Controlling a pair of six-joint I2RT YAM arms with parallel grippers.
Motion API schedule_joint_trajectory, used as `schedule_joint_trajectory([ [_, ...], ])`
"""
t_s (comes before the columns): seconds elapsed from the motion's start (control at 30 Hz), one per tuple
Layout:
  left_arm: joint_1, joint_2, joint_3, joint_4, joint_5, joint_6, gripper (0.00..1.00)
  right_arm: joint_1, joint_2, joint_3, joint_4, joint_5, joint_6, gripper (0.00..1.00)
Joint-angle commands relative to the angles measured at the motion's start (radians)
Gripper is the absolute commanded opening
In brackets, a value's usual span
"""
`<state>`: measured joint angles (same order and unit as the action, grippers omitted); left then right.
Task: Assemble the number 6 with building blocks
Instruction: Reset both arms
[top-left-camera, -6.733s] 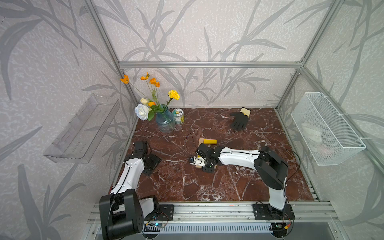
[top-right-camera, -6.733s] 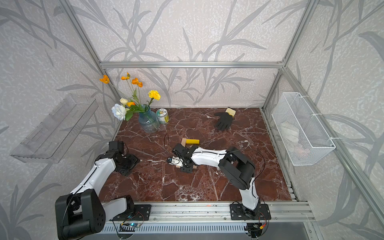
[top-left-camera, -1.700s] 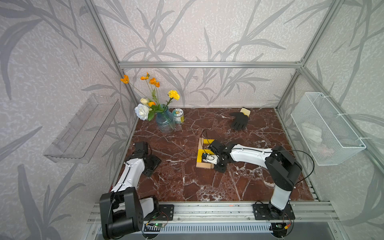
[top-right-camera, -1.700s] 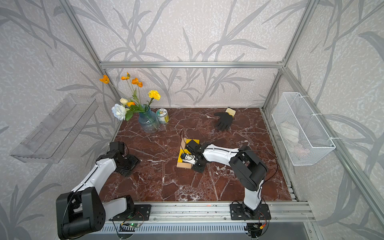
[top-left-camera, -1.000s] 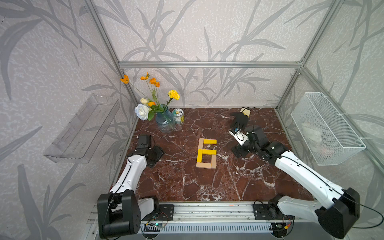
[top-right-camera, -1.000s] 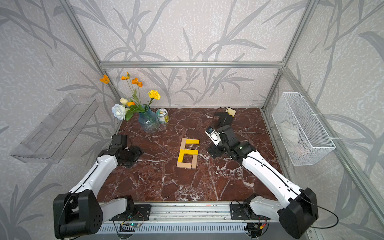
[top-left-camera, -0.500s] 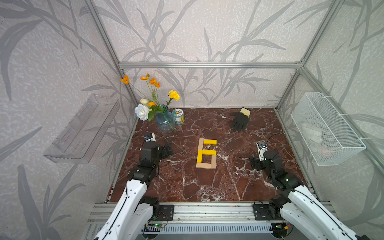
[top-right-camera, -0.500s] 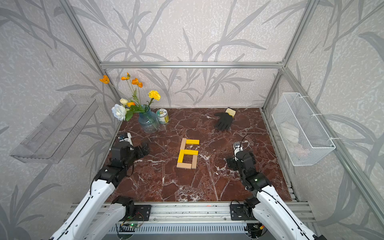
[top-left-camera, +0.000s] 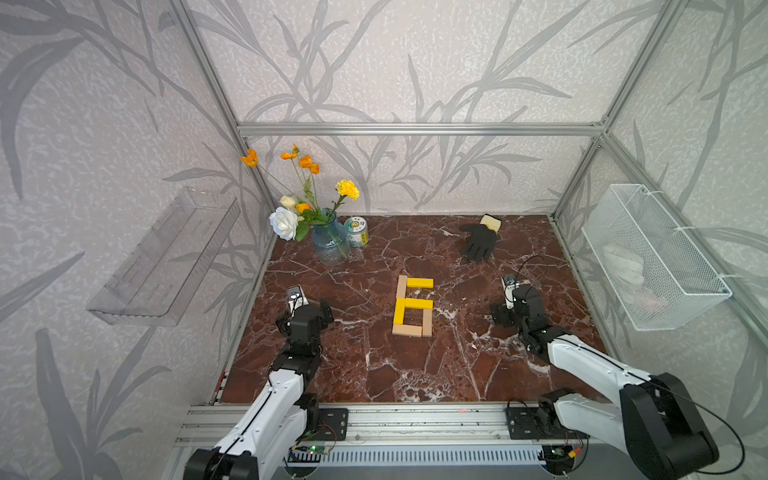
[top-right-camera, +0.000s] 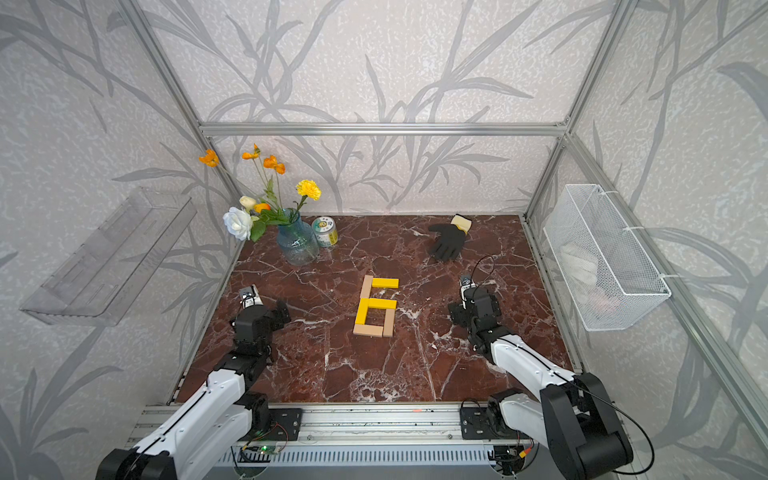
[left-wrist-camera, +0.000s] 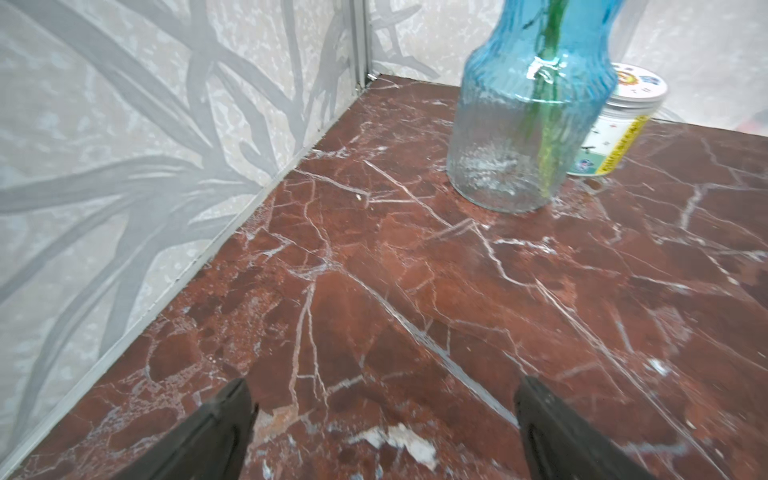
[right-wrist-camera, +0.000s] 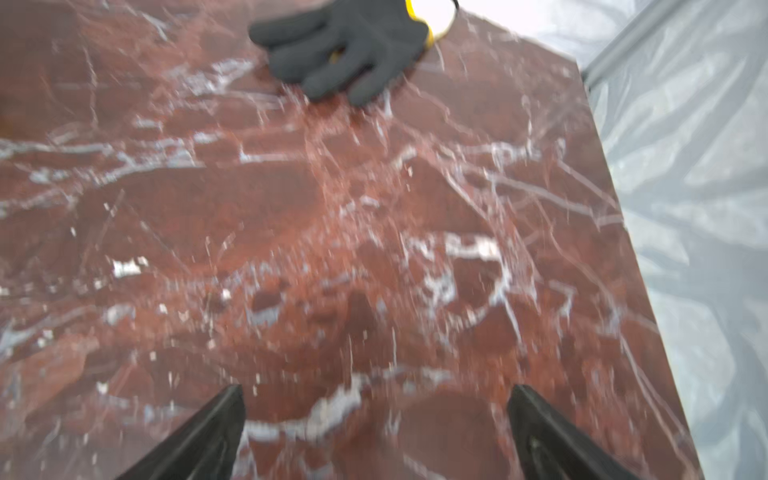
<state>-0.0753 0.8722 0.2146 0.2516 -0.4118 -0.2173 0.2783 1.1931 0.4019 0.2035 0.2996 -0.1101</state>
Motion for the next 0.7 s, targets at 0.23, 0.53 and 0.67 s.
schedule_joint_trajectory([
  [0.23,0.112,0.493,0.212,0.353,0.094,0.076,0.99,-0.014,0.160,0.079,0.201,-0.081,-0.076,0.99],
  [0.53,0.095,0.655,0.109,0.730,0.176,0.125,0.99,-0.074,0.290,0.152,0.306,-0.122,-0.050,0.99],
  [0.67,0.084,0.636,0.094,0.726,0.171,0.139,0.99,-0.140,0.346,0.171,0.332,-0.206,0.018,0.99],
])
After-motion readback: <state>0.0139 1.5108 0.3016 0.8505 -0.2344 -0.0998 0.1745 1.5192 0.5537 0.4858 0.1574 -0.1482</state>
